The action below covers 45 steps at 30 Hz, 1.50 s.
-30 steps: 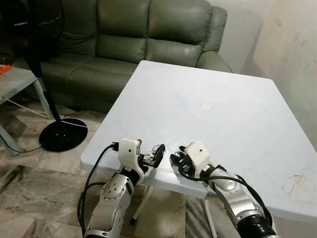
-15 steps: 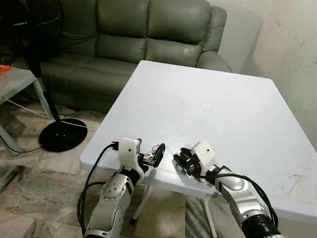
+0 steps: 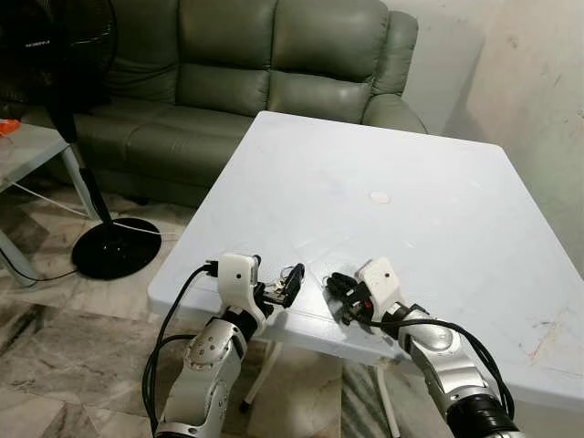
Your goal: Hang keys on a hook
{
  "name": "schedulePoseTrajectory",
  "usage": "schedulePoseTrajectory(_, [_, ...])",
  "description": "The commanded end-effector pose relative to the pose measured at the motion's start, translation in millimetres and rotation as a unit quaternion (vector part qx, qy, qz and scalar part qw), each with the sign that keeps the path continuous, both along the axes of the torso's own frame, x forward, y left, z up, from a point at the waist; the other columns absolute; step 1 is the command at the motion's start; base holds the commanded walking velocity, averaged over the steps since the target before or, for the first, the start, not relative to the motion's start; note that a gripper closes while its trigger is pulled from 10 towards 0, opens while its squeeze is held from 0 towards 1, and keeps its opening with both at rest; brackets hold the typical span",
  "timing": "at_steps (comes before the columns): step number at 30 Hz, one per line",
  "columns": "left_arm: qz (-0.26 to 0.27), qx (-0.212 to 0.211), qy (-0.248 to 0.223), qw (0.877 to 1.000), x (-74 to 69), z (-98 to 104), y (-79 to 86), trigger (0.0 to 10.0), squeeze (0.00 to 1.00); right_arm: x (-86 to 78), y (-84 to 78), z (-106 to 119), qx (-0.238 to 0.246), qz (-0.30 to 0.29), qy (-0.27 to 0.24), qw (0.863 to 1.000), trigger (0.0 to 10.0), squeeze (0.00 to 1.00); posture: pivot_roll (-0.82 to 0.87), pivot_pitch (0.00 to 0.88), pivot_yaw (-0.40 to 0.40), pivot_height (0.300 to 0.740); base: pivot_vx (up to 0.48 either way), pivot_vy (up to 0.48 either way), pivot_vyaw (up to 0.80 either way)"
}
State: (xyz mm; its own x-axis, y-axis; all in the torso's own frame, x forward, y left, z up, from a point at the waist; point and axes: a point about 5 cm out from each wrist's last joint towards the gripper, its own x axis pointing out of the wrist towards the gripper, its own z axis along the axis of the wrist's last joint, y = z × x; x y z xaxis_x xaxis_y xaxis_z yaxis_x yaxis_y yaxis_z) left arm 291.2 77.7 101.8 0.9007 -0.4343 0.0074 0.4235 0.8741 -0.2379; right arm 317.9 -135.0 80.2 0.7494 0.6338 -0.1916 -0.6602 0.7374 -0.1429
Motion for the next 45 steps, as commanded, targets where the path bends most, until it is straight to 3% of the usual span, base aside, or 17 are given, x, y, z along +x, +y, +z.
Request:
schedulePoseTrajectory(1, [-0.004, -0.018, 0.005, 1.0, -3.5, 1, -11.6, 10.0, 0.0, 1.8, -1.8, 0, -0.007, 0.008, 0.011, 1.0, 10.0, 0.0, 0.03, 0.049, -0.08, 0.74, 0.0, 0.0, 0.0])
schedulePoseTrajectory(7, [-0.004, -0.019, 0.006, 1.0, -3.6, 1, -12.3, 10.0, 0.0, 2.6, -3.9, -2, -0.006, 0.005, 0.025, 1.0, 10.0, 0.0, 0.03, 0.046, -0.082, 0.74, 0.0, 0.0, 0.0])
schedulePoseTrajectory(8, [-0.004, -0.018, 0.006, 1.0, -3.4, 1, -12.4, 10.0, 0.0, 2.8, -4.5, -2, 0.006, 0.004, 0.03, 1.0, 10.0, 1.0, 0.03, 0.043, -0.082, 0.74, 0.0, 0.0, 0.0])
schedulePoseTrajectory(11, [-0.004, -0.019, 0.005, 1.0, -3.0, 1, -12.4, 10.0, 0.0, 3.6, -5.5, -1, 0.005, 0.005, 0.03, 1.0, 10.0, 1.0, 0.03, 0.042, -0.082, 0.74, 0.0, 0.0, 0.0])
schedulePoseTrajectory(12, [-0.004, -0.02, 0.005, 1.0, -3.0, 1, -12.6, 10.0, 0.0, 3.7, -5.1, -1, 0.0, 0.009, 0.029, 1.0, 10.0, 0.73, 0.03, 0.04, -0.082, 0.74, 0.0, 0.0, 0.0])
schedulePoseTrajectory(13, [-0.004, -0.02, 0.005, 1.0, -3.0, 1, -12.6, 10.0, 0.0, 3.6, -4.7, -1, 0.001, 0.011, 0.029, 1.0, 10.0, 0.73, 0.03, 0.04, -0.082, 0.74, 0.0, 0.0, 0.0])
schedulePoseTrajectory(14, [-0.004, -0.02, 0.005, 1.0, -2.9, 1, -12.8, 10.0, 0.0, 3.6, -4.3, -1, 0.002, 0.015, 0.033, 0.999, 10.0, 0.11, 0.03, 0.036, -0.082, 0.74, 0.0, 0.0, 0.0])
schedulePoseTrajectory(15, [-0.004, -0.02, 0.005, 1.0, -2.8, 1, -13.0, 10.0, 0.0, 3.6, -4.1, -1, 0.002, 0.017, 0.036, 0.999, 10.0, 0.11, 0.03, 0.036, -0.082, 0.74, 0.0, 0.0, 0.0])
schedulePoseTrajectory(16, [-0.003, -0.02, 0.005, 1.0, -2.7, 1, -13.0, 10.0, 0.0, 3.6, -4.0, -2, 0.002, 0.018, 0.038, 0.999, 10.0, 0.0, 0.03, 0.036, -0.082, 0.74, 0.0, 0.0, 0.0])
schedulePoseTrajectory(23, [-0.005, -0.02, 0.003, 1.0, -2.4, 2, -14.2, 10.0, 0.0, 4.6, -6.7, 4, 0.009, 0.027, 0.022, 0.999, 10.0, 0.0, 0.03, 0.031, -0.082, 0.74, 0.0, 0.0, 0.0])
schedulePoseTrajectory(24, [-0.005, -0.02, 0.002, 1.0, -2.3, 2, -14.4, 10.0, 0.0, 5.2, -7.8, 5, 0.014, 0.024, 0.017, 0.999, 4.8, 0.0, 0.03, 0.031, -0.082, 0.74, 0.0, 0.0, 0.0])
schedulePoseTrajectory(25, [-0.005, -0.02, 0.002, 1.0, -2.3, 2, -14.4, 10.0, 0.0, 5.2, -7.8, 5, 0.014, 0.024, 0.017, 0.999, 4.8, 0.0, 0.03, 0.031, -0.082, 0.74, 0.0, 0.0, 0.0])
schedulePoseTrajectory(26, [-0.005, -0.02, 0.002, 1.0, -2.3, 2, -14.4, 10.0, 0.0, 5.6, -8.5, 6, 0.016, 0.022, 0.016, 0.999, 0.0, 0.0, 0.03, 0.031, -0.082, 0.74, 0.0, 0.0, 0.0])
schedulePoseTrajectory(40, [0.001, -0.019, 0.003, 1.0, -2.7, 2, -13.1, 10.0, 0.0, 8.7, -14.4, 13, 0.033, 0.014, -0.004, 0.999, 0.0, 0.0, 0.03, 0.042, -0.083, 0.74, 0.0, 0.0, 0.0])
schedulePoseTrajectory(45, [0.003, -0.02, 0.004, 1.0, -2.9, 2, -12.7, 10.0, 0.0, 21.1, -23.0, 16, 0.042, -0.09, -0.006, 0.995, 0.0, 0.0, 0.03, 0.045, -0.083, 0.74, 0.0, 0.0, 0.0])
